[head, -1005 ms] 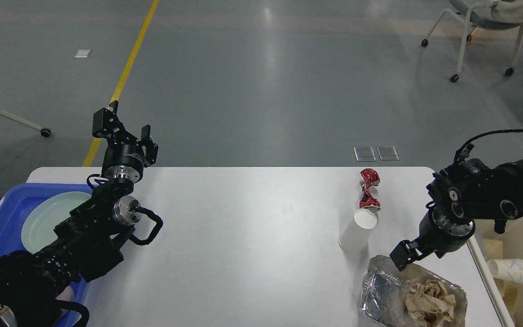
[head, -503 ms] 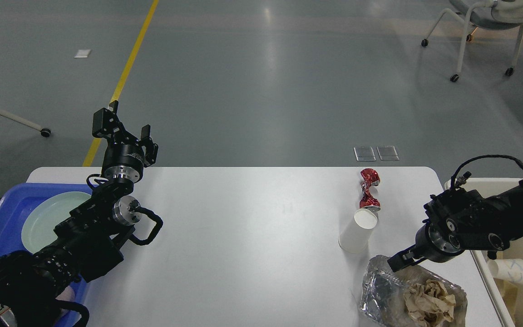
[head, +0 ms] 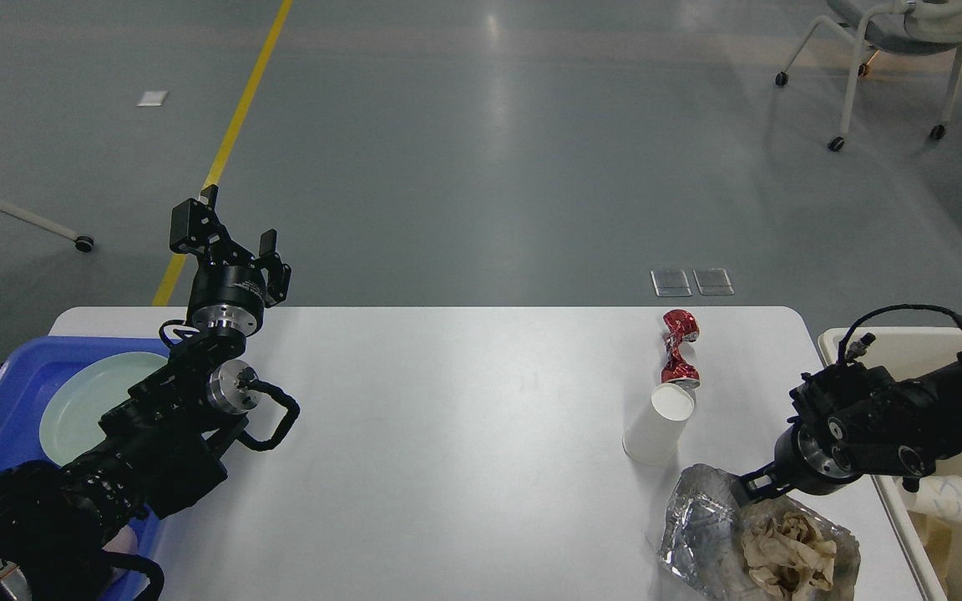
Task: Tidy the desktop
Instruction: 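Lower the right gripper onto the foil chip bag and grasp it, then drag the foil bag with the right gripper toward the bin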
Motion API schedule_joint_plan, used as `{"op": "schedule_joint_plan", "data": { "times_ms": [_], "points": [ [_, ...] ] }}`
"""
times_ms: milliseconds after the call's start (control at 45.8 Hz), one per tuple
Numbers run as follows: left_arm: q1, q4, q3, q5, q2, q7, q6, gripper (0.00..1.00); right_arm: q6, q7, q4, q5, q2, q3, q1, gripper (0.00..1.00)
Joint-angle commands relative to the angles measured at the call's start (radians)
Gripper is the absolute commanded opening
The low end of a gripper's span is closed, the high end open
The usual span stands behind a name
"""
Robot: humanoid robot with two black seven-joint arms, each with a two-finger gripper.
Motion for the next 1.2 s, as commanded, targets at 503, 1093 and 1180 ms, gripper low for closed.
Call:
{"op": "schedule_joint_plan", "data": {
  "times_ms": [503,1093,1180],
  "points": [
    [0.000,0.000,0.000,0.001,0.000,0.000,0.000,1.00,0.018,0.148,0.018,0.007,-0.058,-0.006,0.024,0.11],
    [0.000,0.000,0.000,-0.001,0.000,0.000,0.000,1.00,0.155,0.222,0.018,0.007,-0.097,-0.006,0.072,0.00],
    [0.000,0.000,0.000,-0.001,0.000,0.000,0.000,1.00,0.179,0.254,0.029,0.007,-0.111,-0.006,0.095,0.00]
  ]
}}
